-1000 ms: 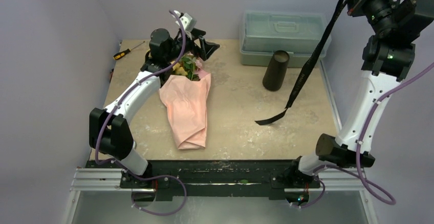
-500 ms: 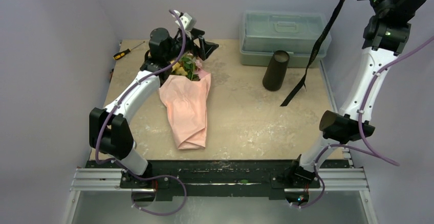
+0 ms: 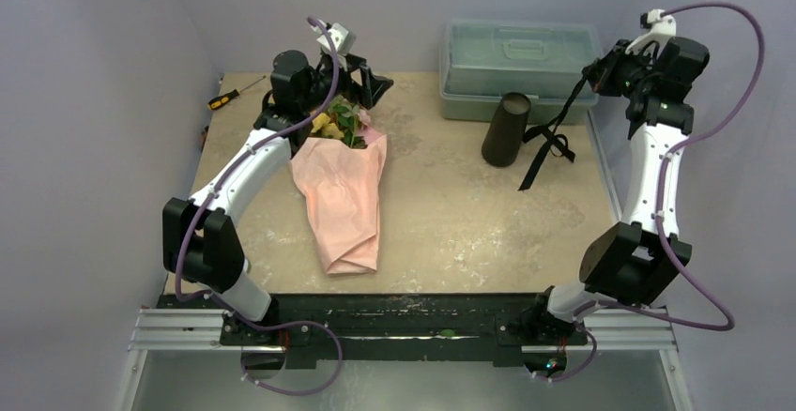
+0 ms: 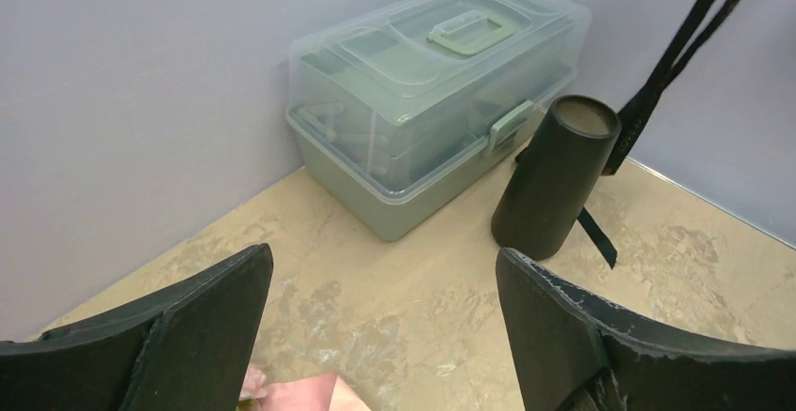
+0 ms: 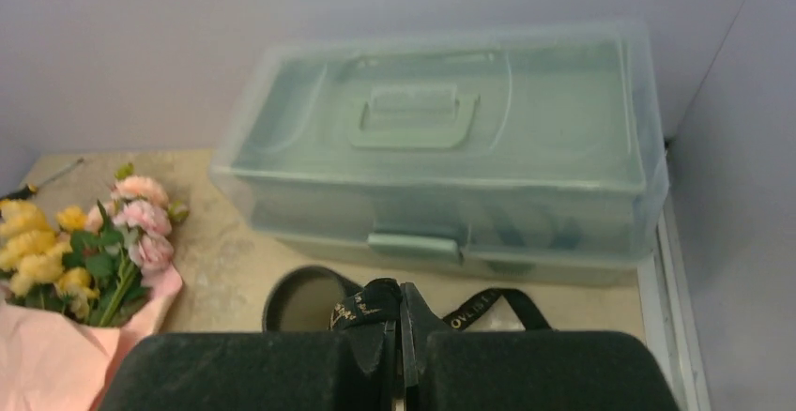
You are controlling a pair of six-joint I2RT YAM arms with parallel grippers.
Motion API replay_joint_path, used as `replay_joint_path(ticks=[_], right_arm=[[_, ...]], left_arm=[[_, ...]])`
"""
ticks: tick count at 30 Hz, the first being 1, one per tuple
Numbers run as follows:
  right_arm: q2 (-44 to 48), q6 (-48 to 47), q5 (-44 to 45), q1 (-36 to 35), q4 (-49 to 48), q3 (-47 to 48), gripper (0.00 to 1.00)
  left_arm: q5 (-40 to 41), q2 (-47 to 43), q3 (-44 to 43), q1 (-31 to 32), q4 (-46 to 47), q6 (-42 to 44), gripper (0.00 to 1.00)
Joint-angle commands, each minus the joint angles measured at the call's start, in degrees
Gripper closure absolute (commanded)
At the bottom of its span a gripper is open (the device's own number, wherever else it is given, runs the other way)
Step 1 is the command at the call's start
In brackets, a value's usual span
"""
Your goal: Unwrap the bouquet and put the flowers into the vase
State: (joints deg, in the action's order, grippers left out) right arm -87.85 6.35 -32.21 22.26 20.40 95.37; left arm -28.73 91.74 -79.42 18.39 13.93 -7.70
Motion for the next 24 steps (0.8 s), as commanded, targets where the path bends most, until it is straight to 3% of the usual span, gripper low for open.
replay_joint_path(ticks=[1,6,11,17,24], right_arm=[[4.7,-8.9,0.8,0.3,2.7,-5.1,1.0],[0.2,-12.5,9.0,0.3,3.6,-7.1,1.0],[-11.1,-17.0,13.8,0.2,6.8,0.3,1.0],[-17.3,-20.7,13.8,-0.4,11.8,3.0,0.72],[-17.8,-25.3,14.4,-0.4,19.7,2.3,0.46]], left_arm=[[1.7,-0.3,-1.6,-0.8,-1.0,1.1,0.12],[2.5,-1.0,-1.4,-0.9,-3.7,2.0,0.12],[6.8,-1.6,-1.5,-1.4,-6.9,2.9,0.1],[7.7,-0.2,-3.2,-5.1,-13.5,-0.7,0.09],[1.0,0.9,-2.1,-15.2,-22.6,-10.2,0.09]])
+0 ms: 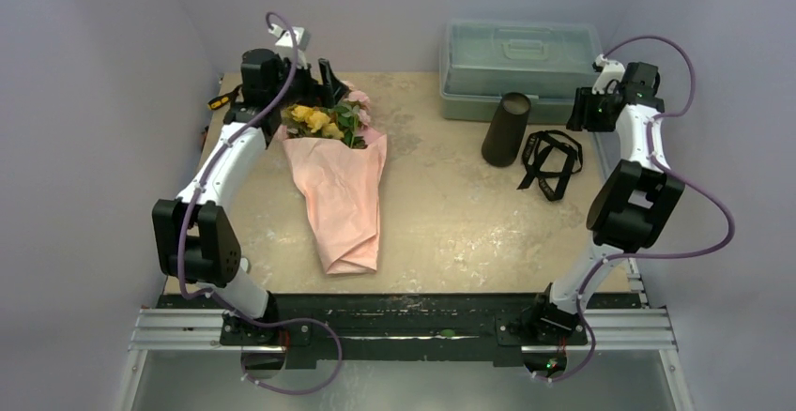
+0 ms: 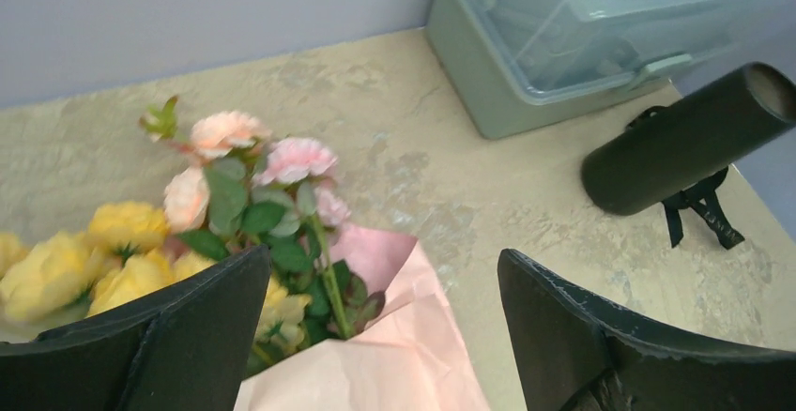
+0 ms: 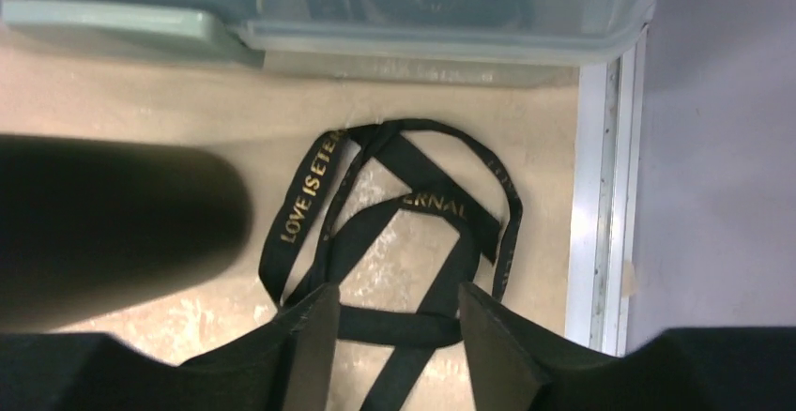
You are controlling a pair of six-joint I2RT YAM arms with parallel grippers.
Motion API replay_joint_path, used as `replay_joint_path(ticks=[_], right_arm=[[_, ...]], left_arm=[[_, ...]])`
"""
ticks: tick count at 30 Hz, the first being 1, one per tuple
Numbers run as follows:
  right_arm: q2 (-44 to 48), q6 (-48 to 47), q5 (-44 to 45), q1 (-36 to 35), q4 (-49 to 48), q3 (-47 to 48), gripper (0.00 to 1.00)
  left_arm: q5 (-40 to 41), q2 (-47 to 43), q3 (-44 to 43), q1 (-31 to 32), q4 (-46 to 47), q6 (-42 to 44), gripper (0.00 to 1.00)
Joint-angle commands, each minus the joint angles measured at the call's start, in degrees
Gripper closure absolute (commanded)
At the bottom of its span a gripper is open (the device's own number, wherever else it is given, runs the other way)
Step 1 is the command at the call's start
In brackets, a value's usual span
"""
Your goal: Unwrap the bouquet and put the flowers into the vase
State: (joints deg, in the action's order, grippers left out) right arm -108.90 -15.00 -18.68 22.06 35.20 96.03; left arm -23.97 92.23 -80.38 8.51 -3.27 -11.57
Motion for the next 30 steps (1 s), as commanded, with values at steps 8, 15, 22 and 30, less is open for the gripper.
replay_joint_path(ticks=[8,15,22,30], right_arm=[[17.2,-3.6,-2.1,-0.4,0.8,-13.2,0.04],[29.7,2.9,-13.2,-1.5,-7.4,-21.0,0.02],[34.7,2.4,-12.2,-10.8,-8.6,-23.9,0.02],[34.1,-1.4,-11.9,-15.0,-6.9,-21.9,0.02]], left_arm=[[-7.9,-1.8,2.7,-8.4,-16.0,9.4,0.03],[10.9,-0.8,3.6,7.1,-20.0,23.9,0.0],[18.0,6.4,1.4,17.5,-16.8,21.1,0.05],[30.3,12.6,-0.6,24.3,-15.0,16.7,0.32]])
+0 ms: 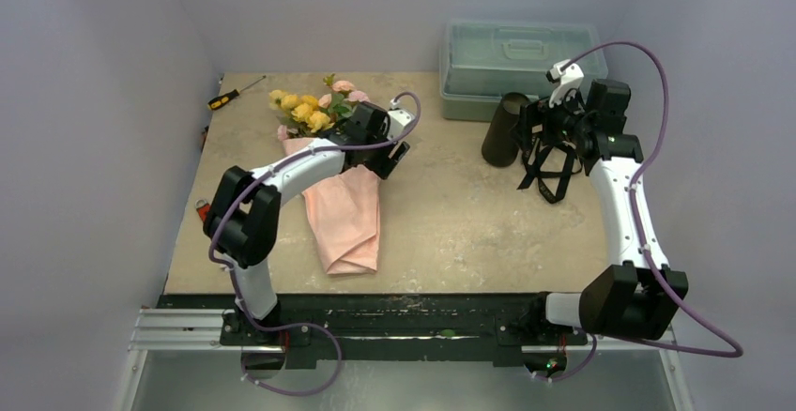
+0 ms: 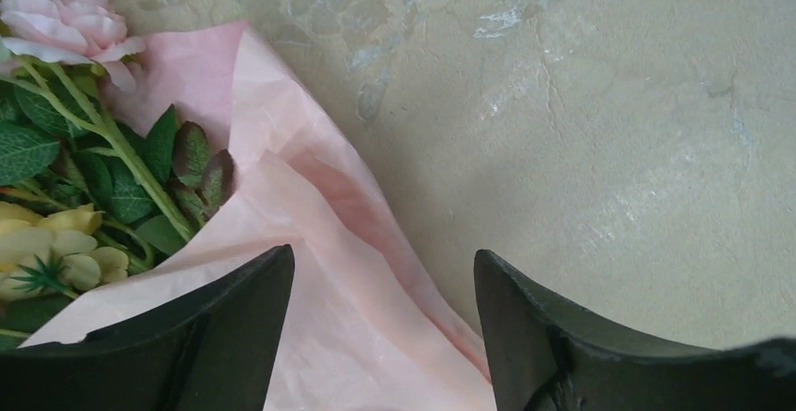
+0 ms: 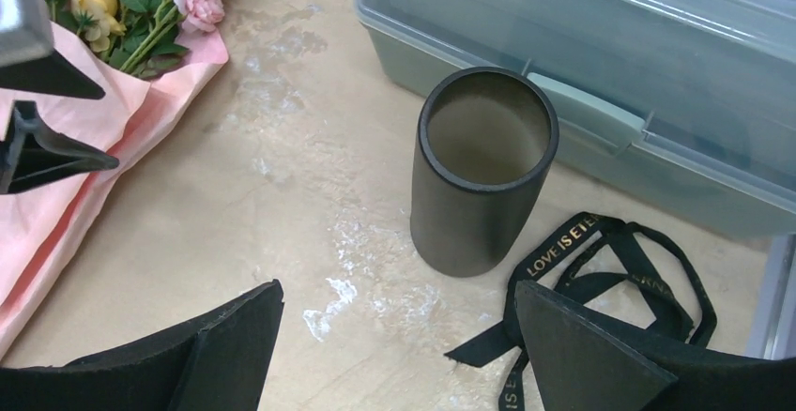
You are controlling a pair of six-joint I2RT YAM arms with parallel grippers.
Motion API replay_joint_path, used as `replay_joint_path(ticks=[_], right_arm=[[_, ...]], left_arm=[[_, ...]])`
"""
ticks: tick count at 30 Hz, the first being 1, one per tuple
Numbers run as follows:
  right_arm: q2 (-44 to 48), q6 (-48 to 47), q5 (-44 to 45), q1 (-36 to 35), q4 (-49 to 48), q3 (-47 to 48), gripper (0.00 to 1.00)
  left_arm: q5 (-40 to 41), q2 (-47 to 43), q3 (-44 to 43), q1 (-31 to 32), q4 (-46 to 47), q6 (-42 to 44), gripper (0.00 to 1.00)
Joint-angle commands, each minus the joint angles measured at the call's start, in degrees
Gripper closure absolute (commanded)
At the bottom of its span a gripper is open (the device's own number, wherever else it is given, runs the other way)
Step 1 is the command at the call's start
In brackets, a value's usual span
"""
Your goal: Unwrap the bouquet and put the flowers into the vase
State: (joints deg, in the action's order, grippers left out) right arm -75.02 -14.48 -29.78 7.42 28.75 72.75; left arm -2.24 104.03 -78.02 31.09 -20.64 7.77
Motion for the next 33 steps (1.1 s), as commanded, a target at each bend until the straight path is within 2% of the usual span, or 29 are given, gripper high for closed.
replay_joint_path(ticks=[1,4,8,20,21,23,25,33], right_arm=[[0.1,-2.2,-0.8,-0.5,-0.5,1.6,0.02],[-0.2,-2.8,-0.7,-0.6,-0.5,2.7,0.02],[-1.0,-2.9,-0.4,-0.7,-0.4,4.3,0.02],[-2.9,-3.6,-1.3,-0.7,-0.1,7.1,0.02],[-2.9,-3.8,-1.6,-0.7,0.0,7.1,0.02],[-2.9,-4.0,-1.9,-0.7,0.0,7.2,0.02],[-3.0,-4.1,-2.1,-0.7,0.2,7.2,0.02],[-3.0,-5.1,-2.8,-0.7,1.2,7.1,0.02]], left_arm=[[9.8,1.4,-3.3,1.7,2.0,-3.3,0.35],[12.8,3.0,-4.0,1.8,0.8,-4.4,0.45],[14.7,4.5,-5.4,1.8,-1.1,-5.6,0.53],[16.2,6.7,-6.0,1.7,-3.4,-6.5,0.63],[15.9,6.5,-5.9,1.8,-3.3,-6.8,0.62],[13.8,5.6,-5.6,1.8,-2.2,-7.0,0.49],[12.7,5.3,-5.8,1.8,-1.6,-7.3,0.42],[16.0,7.5,-7.9,1.8,-1.1,-7.3,0.46]])
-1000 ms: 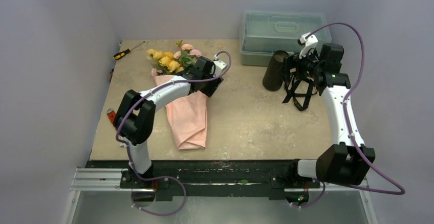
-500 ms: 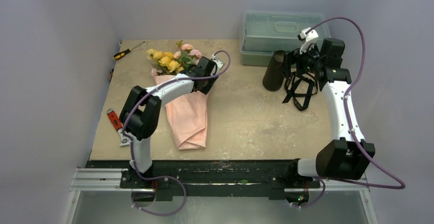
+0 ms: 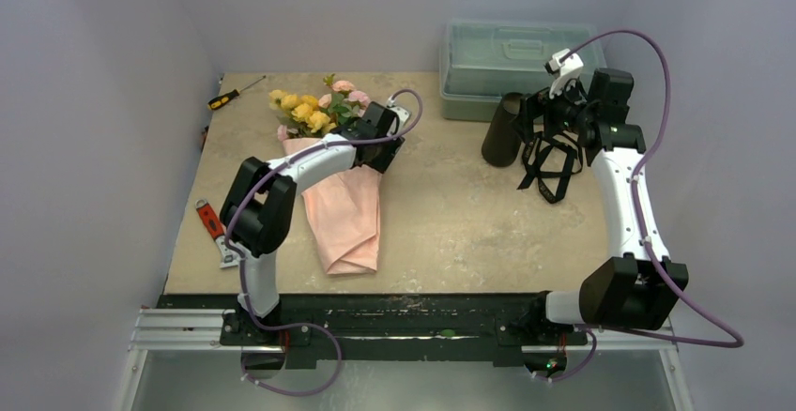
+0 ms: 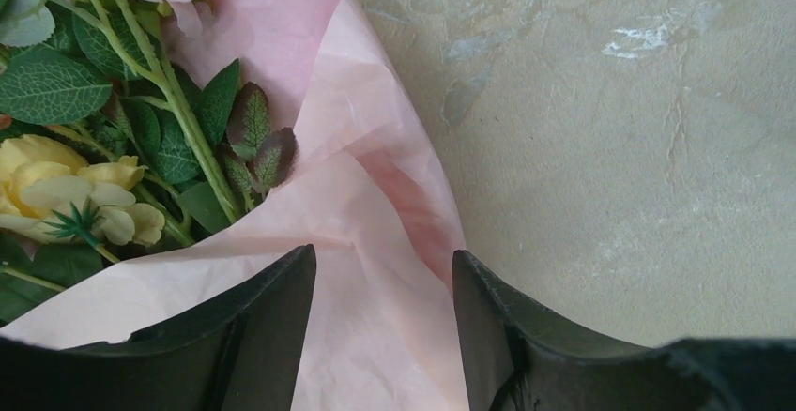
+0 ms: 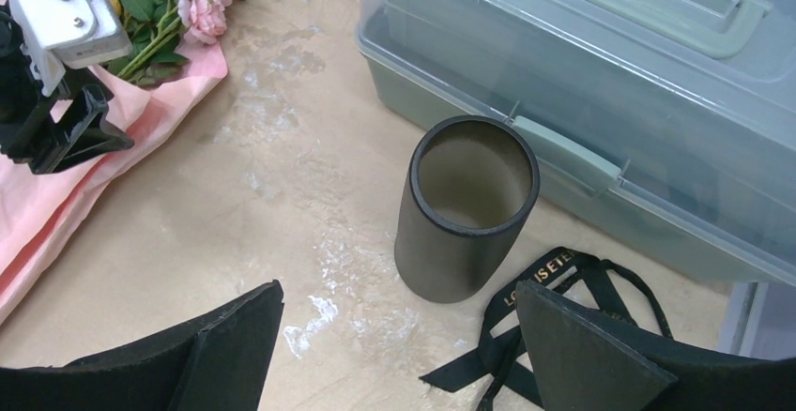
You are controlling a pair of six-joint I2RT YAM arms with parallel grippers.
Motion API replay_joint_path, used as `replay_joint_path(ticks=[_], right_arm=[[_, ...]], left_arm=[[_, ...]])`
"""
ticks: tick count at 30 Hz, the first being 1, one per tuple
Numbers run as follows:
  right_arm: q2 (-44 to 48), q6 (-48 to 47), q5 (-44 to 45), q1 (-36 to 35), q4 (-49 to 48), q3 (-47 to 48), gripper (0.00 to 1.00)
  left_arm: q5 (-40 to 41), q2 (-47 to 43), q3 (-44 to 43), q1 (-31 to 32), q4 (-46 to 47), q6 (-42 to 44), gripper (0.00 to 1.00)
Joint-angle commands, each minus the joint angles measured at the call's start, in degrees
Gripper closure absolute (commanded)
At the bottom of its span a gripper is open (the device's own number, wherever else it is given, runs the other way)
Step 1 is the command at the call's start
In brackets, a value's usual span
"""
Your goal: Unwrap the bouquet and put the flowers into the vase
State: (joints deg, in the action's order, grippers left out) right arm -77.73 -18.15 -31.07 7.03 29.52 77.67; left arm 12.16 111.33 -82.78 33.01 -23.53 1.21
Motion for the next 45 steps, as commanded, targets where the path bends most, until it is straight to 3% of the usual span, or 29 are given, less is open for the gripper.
replay_joint_path(ticks=[1,15,17,21,33,41,45], right_arm=[[-0.3,-1.5,-1.6,-0.3,0.5,2.1,0.02],[-1.4,-2.6,-1.8,-0.3,0.7,3.3,0.02],[-1.5,-2.7,-2.7,-0.4,0.8,3.5,0.02],[-1.6,-3.0,-4.3,-0.6,0.9,3.3,0.02],[-3.0,-1.6,-5.8,-6.2,-2.1,1.4,0.06],[-7.9,-0.4,-6.5,-15.9,-4.0,1.7,0.08],[-12.8,-0.3,-6.8,-21.1,-4.2,4.5,0.08]], left_arm=[[1.7,0.4,-3.5,-0.1,2.0,-0.7,0.45],[5.3,3.4,-5.5,-0.3,-1.4,0.4,0.51],[5.1,2.6,-5.5,-0.4,-2.0,0.4,0.61],[2.5,-1.0,-5.7,-1.2,-2.8,-0.7,1.0],[-7.2,-20.6,-0.2,-10.1,-8.0,-2.1,1.0],[2.0,-37.3,7.7,-13.9,-12.5,0.0,1.0],[7.1,-43.7,11.6,-18.8,-13.9,-0.7,1.0]])
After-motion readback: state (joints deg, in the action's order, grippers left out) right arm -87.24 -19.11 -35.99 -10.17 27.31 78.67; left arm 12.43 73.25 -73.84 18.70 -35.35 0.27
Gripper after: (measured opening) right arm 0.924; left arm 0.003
